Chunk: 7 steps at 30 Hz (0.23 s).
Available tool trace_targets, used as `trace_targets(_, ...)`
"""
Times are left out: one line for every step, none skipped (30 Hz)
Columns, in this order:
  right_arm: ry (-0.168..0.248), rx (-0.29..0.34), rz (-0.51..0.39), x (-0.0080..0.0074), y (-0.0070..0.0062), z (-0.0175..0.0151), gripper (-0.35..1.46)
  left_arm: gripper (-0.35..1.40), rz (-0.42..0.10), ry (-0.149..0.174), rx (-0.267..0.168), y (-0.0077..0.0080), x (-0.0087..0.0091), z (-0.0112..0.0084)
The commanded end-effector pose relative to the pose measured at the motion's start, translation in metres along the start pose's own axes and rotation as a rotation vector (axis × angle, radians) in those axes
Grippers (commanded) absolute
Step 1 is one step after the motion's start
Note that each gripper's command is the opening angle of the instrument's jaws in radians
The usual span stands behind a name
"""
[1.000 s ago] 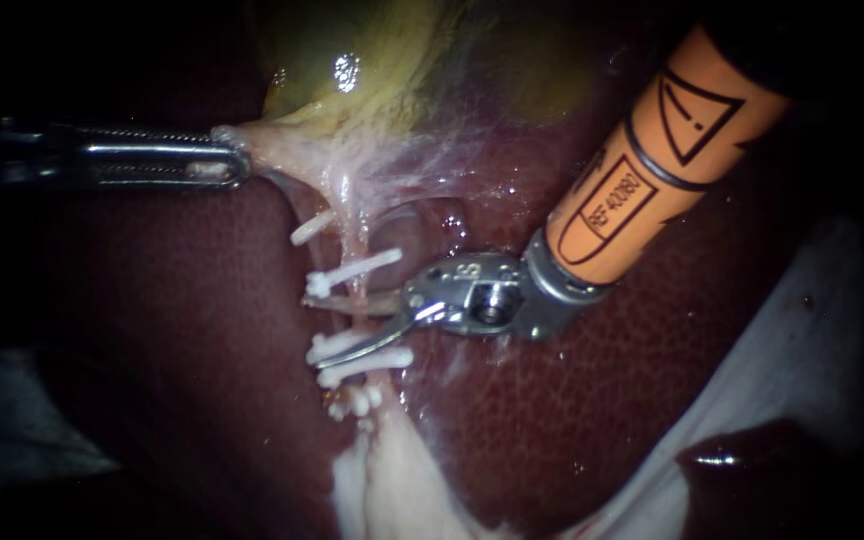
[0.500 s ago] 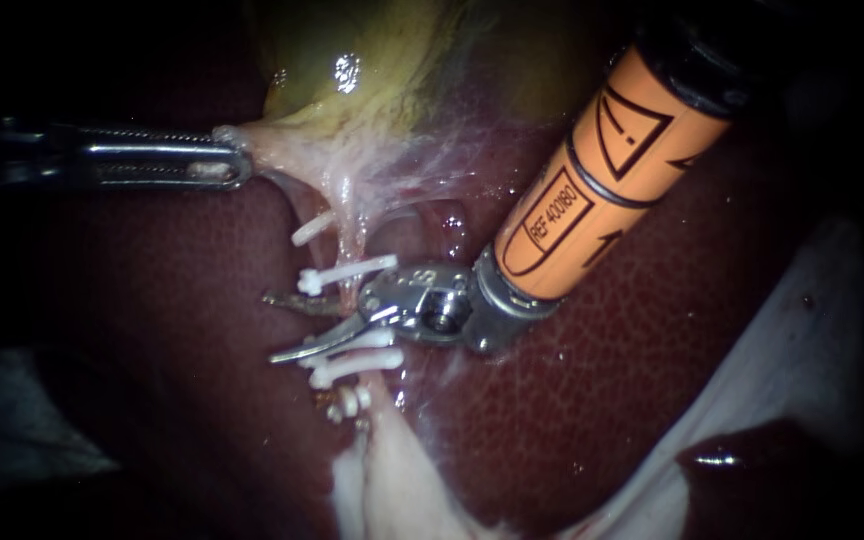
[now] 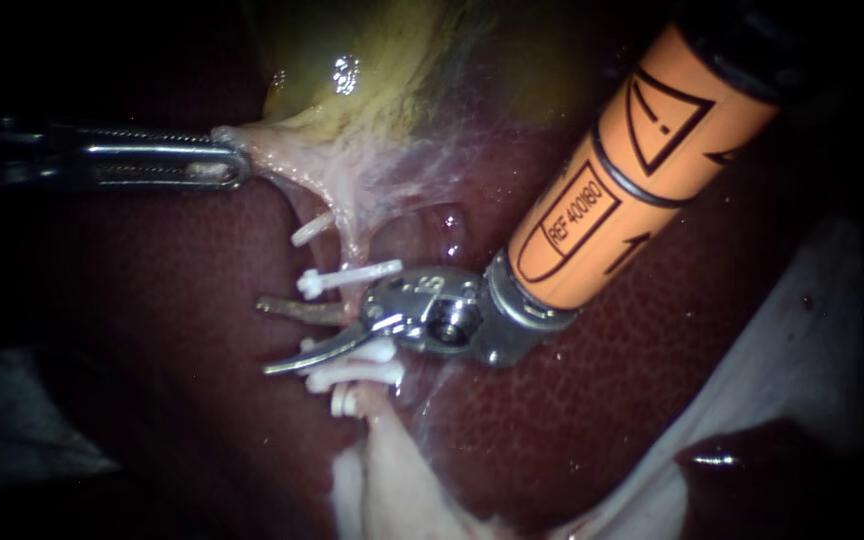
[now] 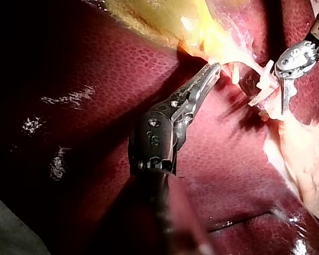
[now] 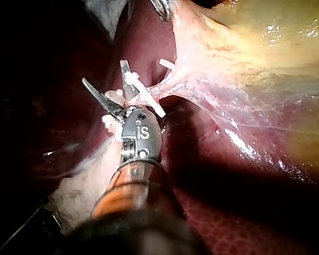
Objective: Go to the cutting position right tube
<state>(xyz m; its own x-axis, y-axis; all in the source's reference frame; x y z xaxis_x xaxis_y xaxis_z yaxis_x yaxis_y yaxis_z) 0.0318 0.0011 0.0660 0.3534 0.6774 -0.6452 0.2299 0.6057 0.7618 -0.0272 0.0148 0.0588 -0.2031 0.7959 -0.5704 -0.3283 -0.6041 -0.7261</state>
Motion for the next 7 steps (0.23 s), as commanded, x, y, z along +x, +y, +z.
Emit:
trace_targets(0.0, -0.001, 0.0, 0.0, 0.0, 0.0, 1.3, -0.35, 0.0, 0.0, -0.002, 0.0, 0.0, 0.0)
trace_targets(0.0, -0.001, 0.0, 0.0, 0.0, 0.0, 1.3, -0.35, 0.0, 0.0, -0.002, 0.0, 0.0, 0.0)
trace_targets(0.0, -0.001, 0.0, 0.0, 0.0001, 0.0, 1.3, -0.35, 0.0, 0.0, -0.001, 0.0, 0.0, 0.0)
trace_targets(0.0, -0.001, 0.0, 0.0, 0.0001, 0.0, 1.3, -0.35, 0.0, 0.0, -0.001, 0.0, 0.0001, 0.0)
trace_targets(0.0, -0.001, 0.0, 0.0, 0.0001, -0.0001, 1.3, -0.35, 0.0, 0.0, -0.001, 0.0, 0.0001, 0.0)
trace_targets(0.0, -0.001, 0.0, 0.0, 0.0002, -0.0001, 1.3, -0.35, 0.0, 0.0, -0.001, 0.0, 0.0001, 0.0)
trace_targets(0.0, -0.001, 0.0, 0.0, 0.0002, -0.0001, 1.3, -0.35, 0.0, 0.0, -0.001, 0.0, 0.0001, 0.0)
